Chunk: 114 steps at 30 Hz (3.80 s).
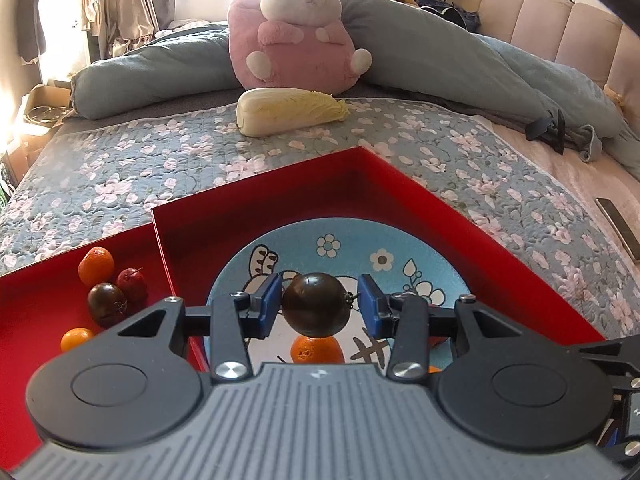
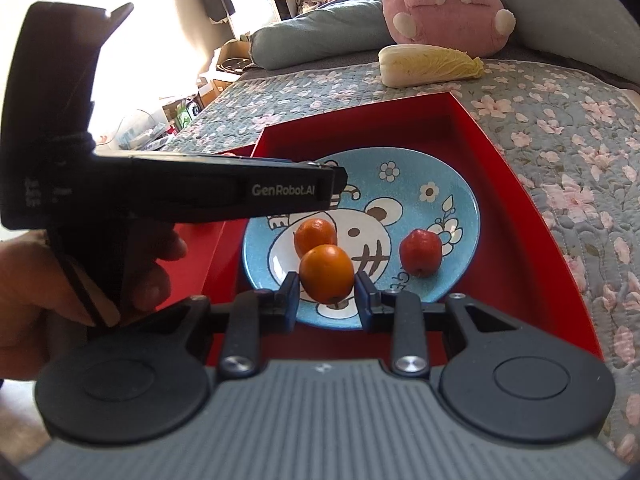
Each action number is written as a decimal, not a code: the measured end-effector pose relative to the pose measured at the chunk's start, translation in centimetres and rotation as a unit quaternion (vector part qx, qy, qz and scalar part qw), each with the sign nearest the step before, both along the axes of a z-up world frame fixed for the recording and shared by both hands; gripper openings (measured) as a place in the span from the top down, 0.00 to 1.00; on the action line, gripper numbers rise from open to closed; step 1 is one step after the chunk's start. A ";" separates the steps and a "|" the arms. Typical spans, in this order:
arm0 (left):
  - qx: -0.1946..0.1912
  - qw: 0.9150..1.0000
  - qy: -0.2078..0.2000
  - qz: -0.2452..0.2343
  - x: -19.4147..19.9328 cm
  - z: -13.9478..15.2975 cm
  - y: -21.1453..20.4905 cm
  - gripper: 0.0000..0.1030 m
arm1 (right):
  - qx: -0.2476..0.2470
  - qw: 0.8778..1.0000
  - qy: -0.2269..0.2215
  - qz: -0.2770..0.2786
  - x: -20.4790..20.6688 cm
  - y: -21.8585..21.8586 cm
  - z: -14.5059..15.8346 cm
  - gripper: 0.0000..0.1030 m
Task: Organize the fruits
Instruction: 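Open the left tool to drop the dark tomato on the plate while the right tool releases the orange tomato, then withdraw both tools from the plate toward the fruit compartment, then lower the right tool onto the yellow-orange tomato and close it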
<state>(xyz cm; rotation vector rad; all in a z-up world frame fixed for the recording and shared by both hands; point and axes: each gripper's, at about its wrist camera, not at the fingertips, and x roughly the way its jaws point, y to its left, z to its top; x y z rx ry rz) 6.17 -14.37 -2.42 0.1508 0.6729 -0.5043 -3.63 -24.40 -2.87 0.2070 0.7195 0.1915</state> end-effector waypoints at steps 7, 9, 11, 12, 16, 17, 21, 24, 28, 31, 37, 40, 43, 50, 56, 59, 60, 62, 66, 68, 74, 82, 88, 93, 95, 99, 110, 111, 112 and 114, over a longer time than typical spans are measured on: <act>0.002 1.000 -0.006 -0.017 -0.2 -0.4 -0.2 0.52 | -0.002 1.000 0.005 0.009 0.6 0.7 -0.4 0.68; 0.006 1.000 -0.005 -0.022 -0.3 -0.5 -0.4 0.52 | -0.002 1.000 0.006 0.009 0.6 0.8 -0.5 0.68; 0.005 1.000 -0.006 -0.024 -0.4 -0.5 -0.3 0.48 | -0.003 1.000 0.007 0.009 0.7 0.8 -0.6 0.68; 0.003 1.000 -0.007 -0.024 -0.4 -0.4 -0.3 0.47 | -0.003 1.000 0.008 0.008 0.7 0.8 -0.5 0.68; -0.009 1.000 -0.012 -0.027 -0.9 0.1 0.0 0.46 | -0.004 1.000 0.008 0.006 0.8 0.8 -0.5 0.68; -0.011 0.999 -0.014 -0.028 -1.0 0.2 0.1 0.46 | -0.004 1.000 0.008 0.006 0.8 0.8 -0.5 0.68; -0.018 0.999 -0.020 -0.023 -1.5 0.8 0.7 0.43 | -0.008 1.000 0.009 0.004 1.0 0.8 -0.5 0.68; -0.025 0.999 -0.024 -0.015 -1.8 1.4 1.4 0.40 | -0.015 1.000 0.006 -0.004 1.5 0.4 -0.4 0.68; -0.036 0.999 -0.033 -0.001 -2.3 2.1 2.5 0.36 | -0.025 1.000 0.007 -0.015 2.4 -0.2 -0.2 0.67; -0.036 0.999 -0.035 0.009 -2.4 2.5 3.3 0.36 | -0.034 0.999 0.013 -0.020 3.4 -0.5 -0.2 0.67; -0.036 0.999 -0.035 0.017 -2.6 2.7 4.2 0.36 | -0.052 0.998 0.023 -0.025 5.0 -0.5 -0.6 0.67; -0.037 0.999 -0.033 0.020 -2.6 2.7 4.5 0.36 | -0.055 0.998 0.027 -0.027 5.3 -0.4 -0.8 0.67; -0.036 0.999 -0.033 0.023 -2.6 2.8 4.6 0.35 | -0.059 0.998 0.026 -0.027 5.3 -0.3 -0.8 0.67; -0.037 0.998 -0.032 0.036 -2.6 2.9 5.2 0.35 | -0.073 0.997 0.028 -0.030 5.6 0.1 -0.8 0.67; -0.037 0.998 -0.032 0.039 -2.9 3.0 5.8 0.34 | -0.076 0.996 0.017 -0.042 5.2 0.1 -0.4 0.49; -0.035 0.998 -0.033 0.043 -3.0 3.0 6.2 0.34 | -0.076 0.996 0.008 -0.048 5.0 0.0 0.0 0.48; -0.036 0.998 -0.033 0.045 -3.0 3.1 6.4 0.34 | -0.074 0.996 0.007 -0.048 4.9 0.0 0.1 0.48; -0.037 0.998 -0.031 0.049 -3.1 3.1 6.7 0.34 | -0.074 0.996 0.003 -0.049 4.7 0.1 0.4 0.48; -0.039 0.997 -0.032 0.058 -3.3 3.3 7.3 0.30 | -0.068 0.997 -0.007 -0.040 4.1 0.7 1.1 0.48; -0.041 0.997 -0.036 0.062 -3.4 3.4 7.7 0.30 | -0.065 0.997 -0.012 -0.033 3.8 1.1 1.4 0.48; -0.042 0.995 -0.038 0.083 -3.6 3.5 9.1 0.29 | -0.059 0.998 -0.027 -0.005 3.0 2.8 2.5 0.48; -0.040 0.993 -0.039 0.106 -3.8 3.5 11.0 0.29 | -0.056 0.998 -0.031 0.023 2.8 4.6 2.8 0.48; -0.031 0.992 -0.039 0.113 -3.8 3.4 11.8 0.29 | -0.056 0.998 -0.030 0.030 2.6 5.2 2.7 0.47; -0.029 0.992 -0.036 0.120 -3.7 3.2 12.2 0.29 | -0.056 0.998 -0.028 0.031 2.7 5.5 2.7 0.47; -0.029 0.991 -0.033 0.124 -3.6 3.1 12.4 0.29 | -0.055 0.998 -0.028 0.033 2.7 5.6 2.7 0.47; -0.030 0.990 -0.029 0.132 -3.4 3.0 12.8 0.29 | -0.055 0.997 -0.029 0.038 2.6 5.9 2.6 0.47; -0.033 0.988 -0.027 0.149 -2.9 2.2 14.1 0.24 | -0.054 0.997 -0.025 0.047 2.9 6.5 2.4 0.47; -0.033 0.988 -0.027 0.150 -2.9 2.2 14.2 0.24 | -0.054 0.997 -0.025 0.048 2.9 6.5 2.3 0.47; -0.034 0.987 -0.026 0.152 -2.8 2.1 14.3 0.24 | -0.054 0.997 -0.024 0.049 3.0 6.6 2.3 0.47; -0.036 0.987 -0.025 0.154 -2.7 2.1 14.6 0.24 | -0.054 0.997 -0.023 0.050 3.0 6.7 2.2 0.47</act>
